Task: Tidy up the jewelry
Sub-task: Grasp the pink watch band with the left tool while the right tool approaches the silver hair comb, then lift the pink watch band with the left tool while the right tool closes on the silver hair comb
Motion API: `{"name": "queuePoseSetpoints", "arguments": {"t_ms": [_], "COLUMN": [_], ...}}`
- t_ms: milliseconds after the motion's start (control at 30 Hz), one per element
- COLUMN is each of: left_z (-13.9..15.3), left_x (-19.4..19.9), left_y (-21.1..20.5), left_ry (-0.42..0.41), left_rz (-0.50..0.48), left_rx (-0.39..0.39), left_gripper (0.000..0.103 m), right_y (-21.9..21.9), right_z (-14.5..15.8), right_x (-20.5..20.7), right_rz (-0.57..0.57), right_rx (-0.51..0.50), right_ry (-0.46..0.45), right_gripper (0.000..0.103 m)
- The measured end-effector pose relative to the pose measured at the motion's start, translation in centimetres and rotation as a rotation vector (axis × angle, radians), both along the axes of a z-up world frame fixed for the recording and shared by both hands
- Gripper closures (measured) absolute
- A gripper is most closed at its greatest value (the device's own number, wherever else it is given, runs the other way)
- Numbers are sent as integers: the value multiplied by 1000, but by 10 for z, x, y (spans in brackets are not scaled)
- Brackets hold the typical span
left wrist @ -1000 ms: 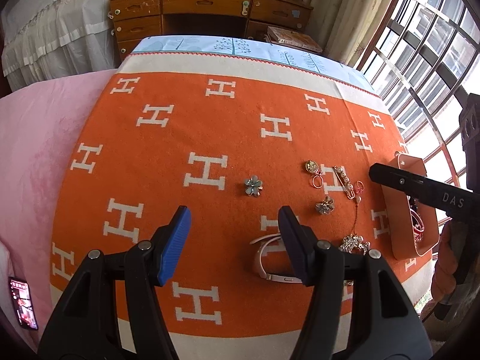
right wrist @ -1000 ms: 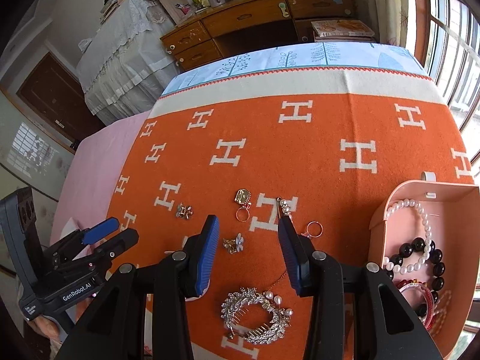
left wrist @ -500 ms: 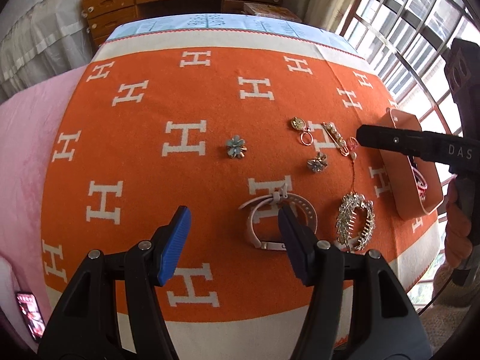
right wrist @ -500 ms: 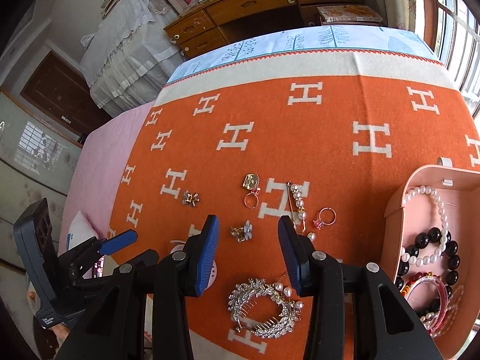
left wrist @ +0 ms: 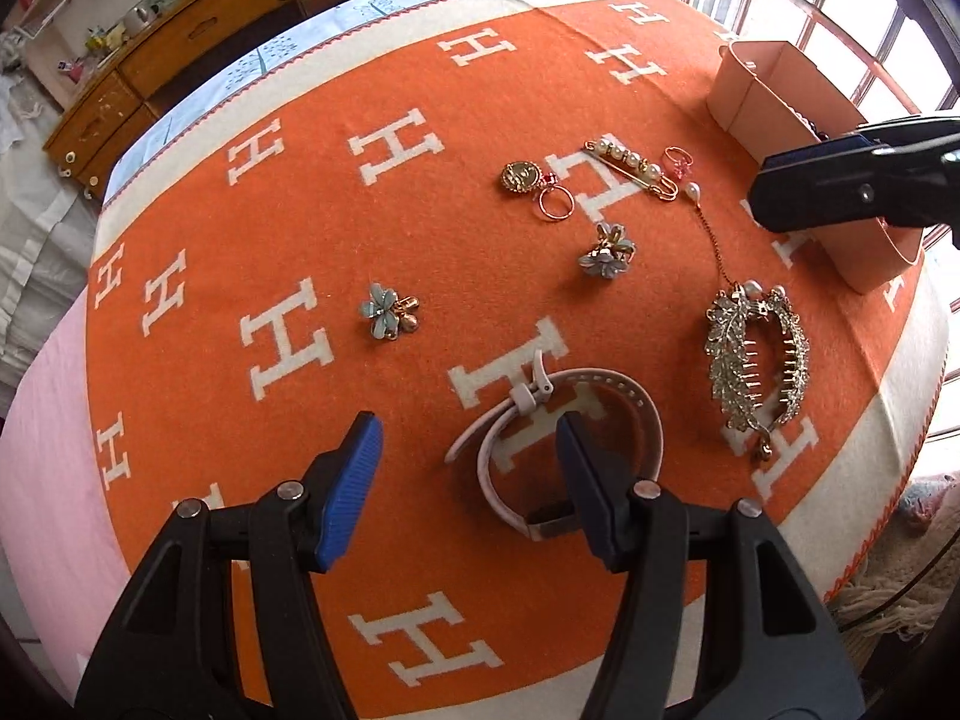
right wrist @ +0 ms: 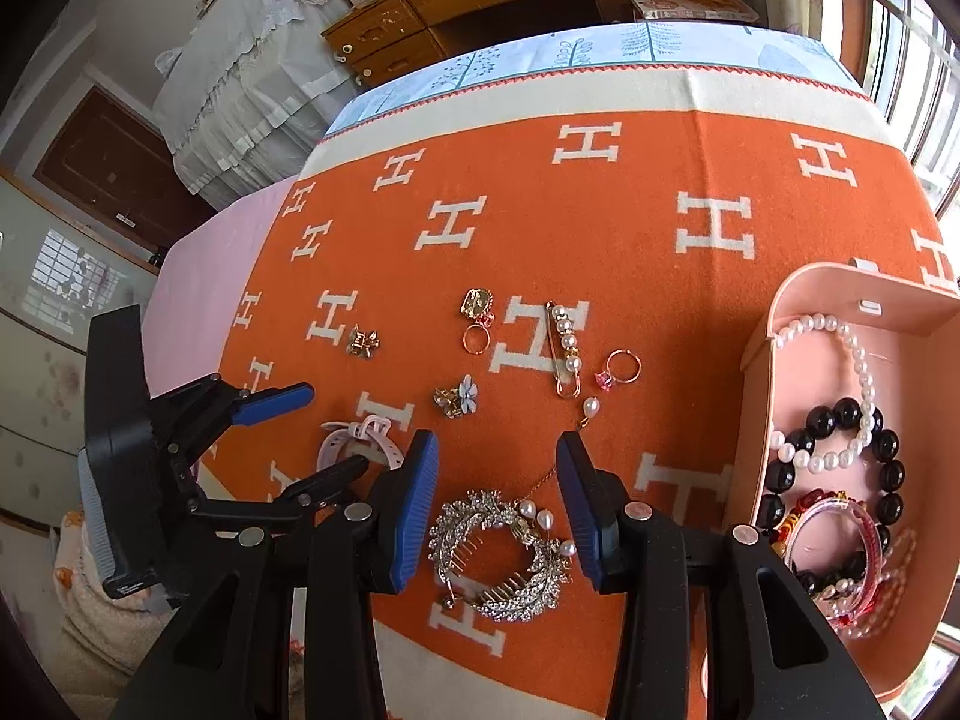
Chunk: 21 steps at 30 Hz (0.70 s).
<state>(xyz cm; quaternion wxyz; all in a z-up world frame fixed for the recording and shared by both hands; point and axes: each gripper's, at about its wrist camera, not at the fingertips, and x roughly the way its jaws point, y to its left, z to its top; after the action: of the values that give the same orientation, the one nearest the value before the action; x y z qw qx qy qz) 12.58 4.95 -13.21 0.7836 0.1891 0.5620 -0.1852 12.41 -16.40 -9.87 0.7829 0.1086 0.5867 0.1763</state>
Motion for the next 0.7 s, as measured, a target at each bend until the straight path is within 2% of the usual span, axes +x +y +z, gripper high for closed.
{"name": "queuePoseSetpoints", "arguments": {"t_ms": [67, 100, 167, 200, 300, 500, 700], "left_z": [-5, -5, -6, -6, -6, 5, 24], "left_x": [3, 3, 2, 1, -3, -14, -30], "left_y": [1, 2, 2, 2, 5, 25, 50], "left_ry": [21, 33, 44, 40, 37, 13, -53], "left_rz": [-5, -6, -1, 4, 46, 185, 307], "left_rx": [-8, -27, -48, -46, -68, -140, -226], "left_gripper": [64, 68, 91, 95, 98, 99, 99], "right_y": [0, 0, 2, 3, 6, 13, 22], "right_z": [0, 0, 1, 2, 2, -9, -28], "right_x": [-3, -5, -9, -11, -17, -29, -34], "right_rz": [2, 4, 10, 11, 8, -22, -84], "right_rx": [13, 18, 36, 48, 79, 130, 89], "right_ry": [14, 18, 29, 35, 60, 135, 196], "right_gripper": [62, 62, 62, 62, 62, 62, 62]}}
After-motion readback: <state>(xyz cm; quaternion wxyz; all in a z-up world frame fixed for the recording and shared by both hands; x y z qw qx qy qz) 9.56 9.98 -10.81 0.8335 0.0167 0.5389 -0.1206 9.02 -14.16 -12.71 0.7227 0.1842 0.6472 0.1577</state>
